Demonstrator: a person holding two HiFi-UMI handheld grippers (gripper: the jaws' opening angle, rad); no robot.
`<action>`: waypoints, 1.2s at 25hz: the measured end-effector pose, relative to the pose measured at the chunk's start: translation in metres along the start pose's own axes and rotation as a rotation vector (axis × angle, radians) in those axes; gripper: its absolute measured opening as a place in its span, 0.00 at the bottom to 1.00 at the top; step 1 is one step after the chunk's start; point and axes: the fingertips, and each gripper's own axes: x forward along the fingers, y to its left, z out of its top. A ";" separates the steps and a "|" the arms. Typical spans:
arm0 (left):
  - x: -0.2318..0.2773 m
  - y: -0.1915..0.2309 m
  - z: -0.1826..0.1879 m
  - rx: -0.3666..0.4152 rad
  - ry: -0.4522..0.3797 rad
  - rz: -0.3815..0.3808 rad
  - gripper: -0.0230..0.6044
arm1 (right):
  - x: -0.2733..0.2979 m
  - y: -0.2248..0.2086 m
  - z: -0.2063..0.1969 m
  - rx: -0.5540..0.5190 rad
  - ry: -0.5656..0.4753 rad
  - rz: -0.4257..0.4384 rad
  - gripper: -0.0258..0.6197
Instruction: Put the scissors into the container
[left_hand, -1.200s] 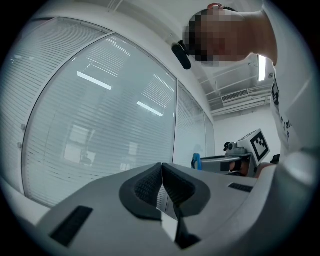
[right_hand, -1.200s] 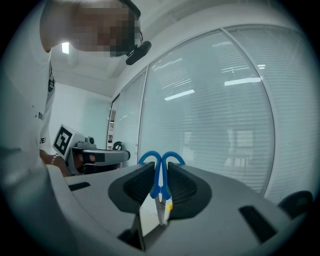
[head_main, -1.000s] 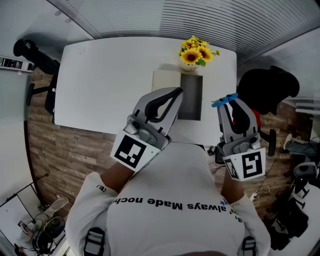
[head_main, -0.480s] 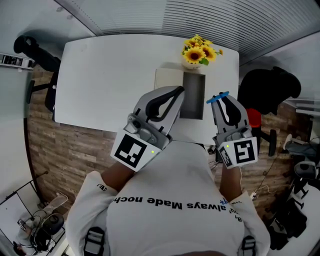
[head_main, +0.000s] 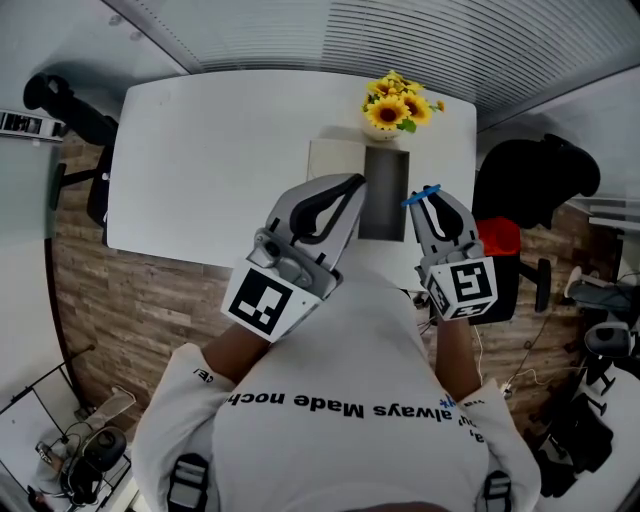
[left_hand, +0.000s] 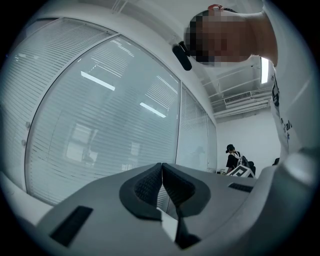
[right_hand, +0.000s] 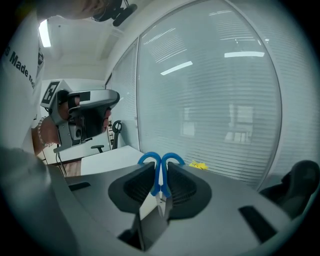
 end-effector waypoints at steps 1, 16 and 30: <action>0.000 0.001 -0.001 -0.001 0.001 0.000 0.07 | 0.002 0.000 -0.003 0.003 0.006 0.000 0.18; 0.006 0.013 -0.003 -0.011 0.003 0.007 0.07 | 0.029 -0.003 -0.047 0.020 0.123 0.007 0.18; 0.005 0.019 -0.005 -0.009 0.013 0.008 0.07 | 0.050 -0.001 -0.087 0.025 0.223 0.031 0.18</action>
